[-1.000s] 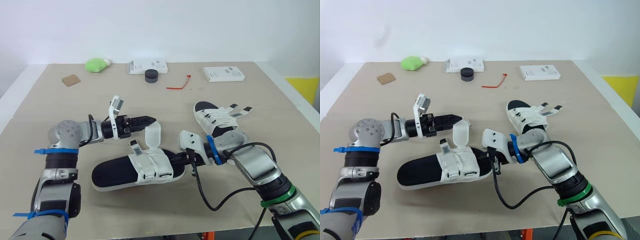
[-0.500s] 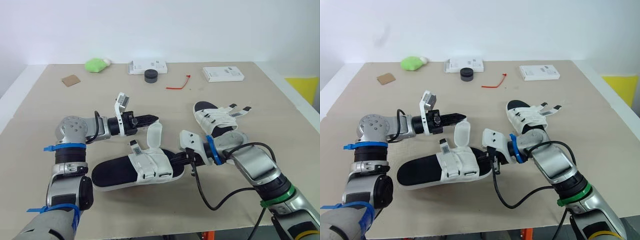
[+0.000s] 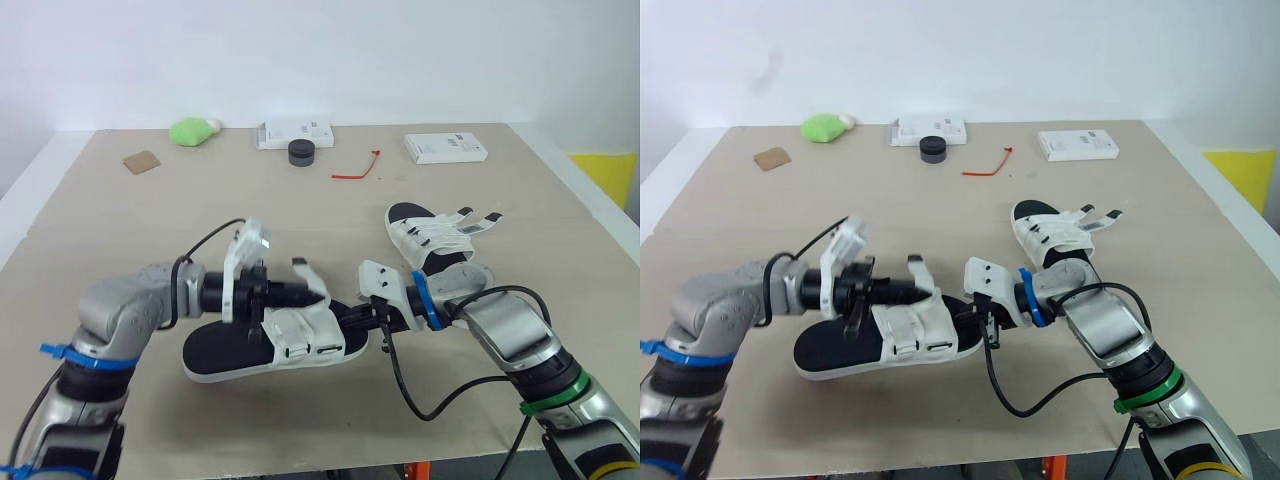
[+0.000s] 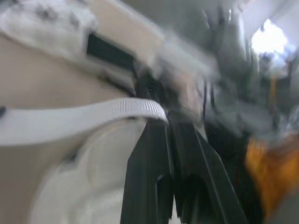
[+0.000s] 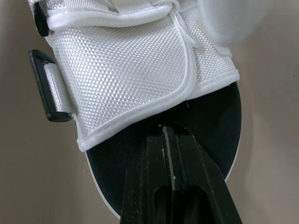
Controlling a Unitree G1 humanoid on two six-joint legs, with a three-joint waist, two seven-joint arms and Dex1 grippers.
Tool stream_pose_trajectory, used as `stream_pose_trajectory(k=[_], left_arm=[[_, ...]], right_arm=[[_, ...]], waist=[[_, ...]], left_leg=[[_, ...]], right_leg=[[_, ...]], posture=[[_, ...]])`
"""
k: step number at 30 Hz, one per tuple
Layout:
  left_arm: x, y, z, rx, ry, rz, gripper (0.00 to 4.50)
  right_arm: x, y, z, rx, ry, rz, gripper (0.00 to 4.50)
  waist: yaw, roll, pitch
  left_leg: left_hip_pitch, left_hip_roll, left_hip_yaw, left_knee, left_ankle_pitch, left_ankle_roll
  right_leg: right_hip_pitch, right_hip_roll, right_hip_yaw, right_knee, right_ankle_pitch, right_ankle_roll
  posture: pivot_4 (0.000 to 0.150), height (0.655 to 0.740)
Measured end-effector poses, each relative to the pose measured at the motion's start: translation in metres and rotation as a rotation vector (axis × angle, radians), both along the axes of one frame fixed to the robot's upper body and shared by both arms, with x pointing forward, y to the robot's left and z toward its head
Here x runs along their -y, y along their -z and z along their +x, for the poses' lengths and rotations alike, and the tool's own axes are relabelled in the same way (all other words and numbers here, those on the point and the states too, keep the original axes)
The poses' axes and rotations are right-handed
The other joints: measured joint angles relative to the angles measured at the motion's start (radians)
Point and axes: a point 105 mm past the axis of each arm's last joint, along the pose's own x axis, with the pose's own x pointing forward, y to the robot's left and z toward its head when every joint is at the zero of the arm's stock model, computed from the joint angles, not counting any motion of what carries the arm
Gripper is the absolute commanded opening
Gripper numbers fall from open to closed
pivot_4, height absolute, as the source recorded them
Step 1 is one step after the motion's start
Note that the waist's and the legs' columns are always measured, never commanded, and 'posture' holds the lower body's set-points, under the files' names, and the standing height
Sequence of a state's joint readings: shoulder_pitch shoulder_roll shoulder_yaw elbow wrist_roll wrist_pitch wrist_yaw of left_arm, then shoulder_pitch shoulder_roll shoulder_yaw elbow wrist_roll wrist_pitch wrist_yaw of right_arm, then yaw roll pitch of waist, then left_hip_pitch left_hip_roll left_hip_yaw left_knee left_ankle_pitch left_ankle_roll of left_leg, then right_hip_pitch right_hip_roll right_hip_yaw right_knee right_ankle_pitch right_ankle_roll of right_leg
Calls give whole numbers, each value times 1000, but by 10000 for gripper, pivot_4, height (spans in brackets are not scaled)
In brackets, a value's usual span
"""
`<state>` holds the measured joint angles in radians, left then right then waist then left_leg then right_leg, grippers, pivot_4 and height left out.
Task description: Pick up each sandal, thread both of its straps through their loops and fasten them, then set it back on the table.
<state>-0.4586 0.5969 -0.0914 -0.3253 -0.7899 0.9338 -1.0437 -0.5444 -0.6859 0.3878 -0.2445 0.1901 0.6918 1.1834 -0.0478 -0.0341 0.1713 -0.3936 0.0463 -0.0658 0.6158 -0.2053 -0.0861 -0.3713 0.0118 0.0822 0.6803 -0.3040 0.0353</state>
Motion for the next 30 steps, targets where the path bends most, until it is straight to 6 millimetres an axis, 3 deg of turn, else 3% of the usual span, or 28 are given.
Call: stream_pose_trajectory(k=[5,8,15,24,30], left_arm=[[-8,26,-19,409,154,94,1061],[-6,26,-26,607,241,95,1061],[3,30,-17,873,331,48,1061],[6,34,-10,1325,599,58,1061],[7,39,4,1481,733,127,1061]], right_arm=[[0,1,0,1,-2,0,0],[0,1,-1,-2,-8,0,0],[0,1,-1,-2,-13,-2,0],[0,1,-1,-1,-13,-6,0],[0,2,0,1,-13,-10,0]], waist=[[1,0,0],[3,0,-1],[2,2,-2],[3,4,-7],[2,6,-12]], left_leg=[[0,0,3,0,-1,2],[0,0,4,0,-2,4],[0,0,5,1,-4,7],[0,0,5,2,-4,8],[0,0,5,3,-5,10]], right_leg=[[-1,0,2,0,-1,-1],[0,0,2,-1,-1,-1],[0,0,3,-1,-2,0],[0,0,3,-1,-2,0],[1,0,3,-1,-1,1]], posture=[[1500,7400],[1500,7400],[1500,7400],[1500,7400],[1500,7400]])
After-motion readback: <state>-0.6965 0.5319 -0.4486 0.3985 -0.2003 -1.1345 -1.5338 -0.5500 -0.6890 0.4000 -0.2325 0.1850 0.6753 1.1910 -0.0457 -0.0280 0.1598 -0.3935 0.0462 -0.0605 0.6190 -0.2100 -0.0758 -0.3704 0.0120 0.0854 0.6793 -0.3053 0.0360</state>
